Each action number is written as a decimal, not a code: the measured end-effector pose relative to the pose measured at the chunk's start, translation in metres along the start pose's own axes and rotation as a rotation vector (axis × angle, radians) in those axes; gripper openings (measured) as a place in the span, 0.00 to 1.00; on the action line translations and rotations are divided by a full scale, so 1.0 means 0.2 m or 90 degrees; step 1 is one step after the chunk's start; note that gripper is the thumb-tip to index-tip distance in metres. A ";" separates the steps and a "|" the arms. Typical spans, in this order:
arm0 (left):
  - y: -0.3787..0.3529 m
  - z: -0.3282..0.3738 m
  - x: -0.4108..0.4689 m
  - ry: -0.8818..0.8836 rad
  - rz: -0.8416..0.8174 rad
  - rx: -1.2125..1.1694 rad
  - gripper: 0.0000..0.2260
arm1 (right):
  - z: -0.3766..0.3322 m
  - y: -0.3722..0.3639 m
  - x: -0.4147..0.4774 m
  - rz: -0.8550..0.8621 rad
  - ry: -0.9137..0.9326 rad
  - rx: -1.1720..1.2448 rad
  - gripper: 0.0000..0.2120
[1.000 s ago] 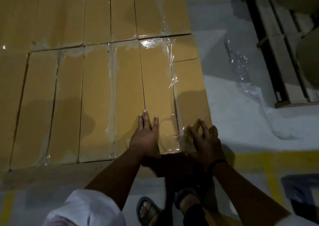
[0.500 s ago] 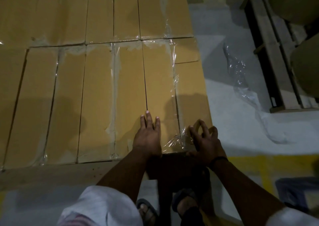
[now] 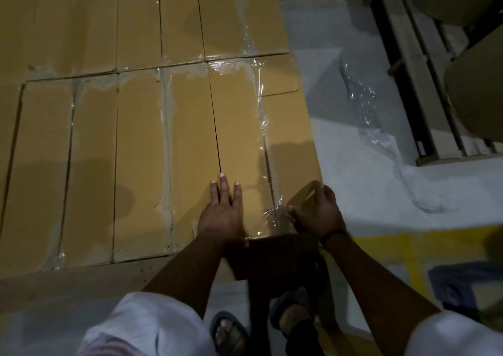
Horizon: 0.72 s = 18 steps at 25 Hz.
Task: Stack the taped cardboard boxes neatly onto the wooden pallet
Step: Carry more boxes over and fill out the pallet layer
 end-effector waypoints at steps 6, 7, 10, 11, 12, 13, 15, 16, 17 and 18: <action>-0.01 0.00 0.02 -0.001 -0.001 -0.005 0.68 | 0.00 -0.02 0.01 -0.044 0.026 -0.107 0.44; -0.01 0.01 0.02 -0.002 -0.003 -0.006 0.68 | 0.01 -0.02 0.02 -0.057 0.012 -0.129 0.45; 0.00 0.03 0.02 0.005 -0.012 0.001 0.66 | 0.01 -0.01 0.04 -0.106 -0.002 -0.168 0.49; 0.00 0.03 0.02 0.008 -0.018 0.004 0.66 | 0.01 -0.01 0.05 -0.130 -0.008 -0.176 0.50; 0.01 0.04 0.02 0.011 -0.021 0.006 0.66 | 0.01 0.00 0.06 -0.150 -0.010 -0.188 0.51; 0.03 0.04 0.01 0.013 -0.024 0.005 0.66 | 0.02 0.01 0.07 -0.168 -0.011 -0.202 0.51; 0.07 0.03 0.00 0.015 -0.039 -0.017 0.65 | 0.01 0.05 0.09 -0.188 -0.024 -0.233 0.49; 0.10 0.01 -0.01 0.018 -0.039 -0.036 0.63 | -0.01 0.07 0.08 -0.189 -0.033 -0.257 0.46; 0.14 0.00 -0.03 0.021 -0.029 -0.052 0.62 | -0.05 0.08 0.06 -0.184 -0.030 -0.278 0.43; 0.18 -0.02 -0.05 0.024 -0.008 -0.060 0.61 | -0.10 0.09 0.03 -0.176 -0.013 -0.296 0.40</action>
Point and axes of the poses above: each hand's wrist, its own x-axis towards the middle knuckle, its own y-axis out of the back of the hand, z = x × y, the point moved 3 cm from there along x, towards the middle knuckle, and after that the axes turned 10 degrees about x, right-handed, at the moved point
